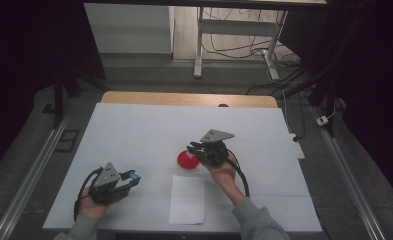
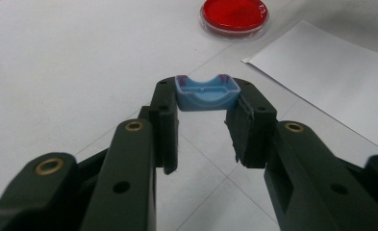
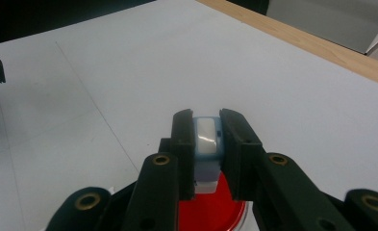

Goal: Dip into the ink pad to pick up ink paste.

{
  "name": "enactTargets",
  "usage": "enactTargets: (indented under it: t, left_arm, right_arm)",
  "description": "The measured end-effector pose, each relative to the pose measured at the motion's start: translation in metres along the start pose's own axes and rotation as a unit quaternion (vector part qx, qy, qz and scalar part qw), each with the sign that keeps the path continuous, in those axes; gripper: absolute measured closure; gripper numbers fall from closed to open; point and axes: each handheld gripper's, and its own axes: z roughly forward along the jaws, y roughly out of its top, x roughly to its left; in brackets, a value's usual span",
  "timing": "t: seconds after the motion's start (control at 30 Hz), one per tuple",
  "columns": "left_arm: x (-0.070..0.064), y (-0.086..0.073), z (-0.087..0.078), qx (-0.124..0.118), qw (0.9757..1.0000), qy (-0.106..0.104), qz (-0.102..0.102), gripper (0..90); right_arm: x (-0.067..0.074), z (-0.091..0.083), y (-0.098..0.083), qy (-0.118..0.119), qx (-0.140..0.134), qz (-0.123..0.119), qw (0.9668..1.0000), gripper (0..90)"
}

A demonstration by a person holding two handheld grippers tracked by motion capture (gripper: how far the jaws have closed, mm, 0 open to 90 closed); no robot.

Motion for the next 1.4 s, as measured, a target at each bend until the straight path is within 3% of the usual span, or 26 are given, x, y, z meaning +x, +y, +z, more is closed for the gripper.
enactTargets:
  t: [0.5,1.4]
  left_arm:
    - [0.001,0.0,0.001,0.002,1.0,0.0,0.001,65.4]
    - [0.0,0.001,0.004,0.005,1.0,-0.004,0.007,65.4]
  right_arm:
    - [0.004,-0.018,0.003,0.009,-0.019,0.001,0.9998,75.6]
    - [0.003,-0.054,-0.005,0.021,-0.041,0.028,0.9986,75.6]
